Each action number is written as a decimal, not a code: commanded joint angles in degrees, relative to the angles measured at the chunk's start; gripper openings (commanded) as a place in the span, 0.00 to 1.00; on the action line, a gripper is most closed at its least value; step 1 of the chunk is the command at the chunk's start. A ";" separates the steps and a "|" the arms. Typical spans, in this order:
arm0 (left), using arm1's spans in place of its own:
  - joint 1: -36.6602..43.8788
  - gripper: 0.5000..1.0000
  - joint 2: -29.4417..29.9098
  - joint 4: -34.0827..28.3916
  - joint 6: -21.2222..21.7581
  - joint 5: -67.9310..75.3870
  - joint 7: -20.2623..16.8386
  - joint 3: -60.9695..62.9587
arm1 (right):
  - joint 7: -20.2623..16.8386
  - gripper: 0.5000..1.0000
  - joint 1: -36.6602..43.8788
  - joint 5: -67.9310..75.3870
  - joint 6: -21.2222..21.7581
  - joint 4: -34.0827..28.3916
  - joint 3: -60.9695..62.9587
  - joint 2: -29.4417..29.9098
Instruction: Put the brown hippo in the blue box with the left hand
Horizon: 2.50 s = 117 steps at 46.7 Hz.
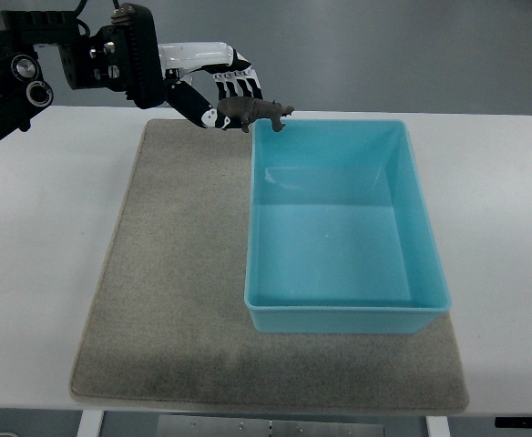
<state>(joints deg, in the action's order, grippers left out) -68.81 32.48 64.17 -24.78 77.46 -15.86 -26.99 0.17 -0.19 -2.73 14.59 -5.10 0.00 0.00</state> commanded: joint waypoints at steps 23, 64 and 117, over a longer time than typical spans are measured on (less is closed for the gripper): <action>-0.27 0.00 -14.81 -3.26 0.87 11.13 2.59 1.76 | 0.00 0.87 0.01 0.00 0.00 0.00 0.00 0.00; 1.84 0.99 -18.07 -6.51 5.18 9.38 2.59 2.38 | 0.00 0.87 0.01 0.00 0.00 0.00 0.00 0.00; 8.17 1.00 -6.91 -29.45 -6.07 -80.44 9.27 0.80 | 0.00 0.87 0.01 0.00 0.00 0.00 0.00 0.00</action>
<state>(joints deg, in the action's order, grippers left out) -61.25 25.64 36.05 -29.45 1.20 -6.83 -26.27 0.18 -0.17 -2.72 14.59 -5.10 0.00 0.00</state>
